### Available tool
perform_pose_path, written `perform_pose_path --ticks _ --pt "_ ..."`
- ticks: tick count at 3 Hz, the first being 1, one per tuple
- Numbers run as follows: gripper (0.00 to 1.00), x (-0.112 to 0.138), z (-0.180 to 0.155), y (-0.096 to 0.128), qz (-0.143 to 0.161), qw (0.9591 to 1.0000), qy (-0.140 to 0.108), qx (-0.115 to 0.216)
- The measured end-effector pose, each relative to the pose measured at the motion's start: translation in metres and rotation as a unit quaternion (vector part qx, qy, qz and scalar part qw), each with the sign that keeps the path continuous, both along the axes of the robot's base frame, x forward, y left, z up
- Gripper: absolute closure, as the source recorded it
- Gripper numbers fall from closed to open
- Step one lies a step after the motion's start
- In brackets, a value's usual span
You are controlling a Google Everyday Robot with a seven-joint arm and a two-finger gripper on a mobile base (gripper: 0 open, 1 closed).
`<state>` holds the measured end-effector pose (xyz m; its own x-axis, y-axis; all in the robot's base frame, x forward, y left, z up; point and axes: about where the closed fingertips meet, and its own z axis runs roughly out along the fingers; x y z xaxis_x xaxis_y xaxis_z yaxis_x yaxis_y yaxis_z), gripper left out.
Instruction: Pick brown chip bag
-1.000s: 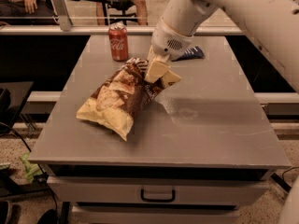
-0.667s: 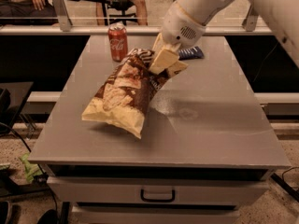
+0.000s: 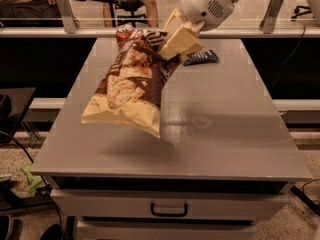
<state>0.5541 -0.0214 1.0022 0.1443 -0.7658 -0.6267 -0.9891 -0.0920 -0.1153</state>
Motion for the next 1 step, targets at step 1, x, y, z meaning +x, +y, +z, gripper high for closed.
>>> perform_pose_path --ticks 1 --pt "1.0 0.0031 0.0045 0.0038 -0.001 0.9999 -0.006 0.009"
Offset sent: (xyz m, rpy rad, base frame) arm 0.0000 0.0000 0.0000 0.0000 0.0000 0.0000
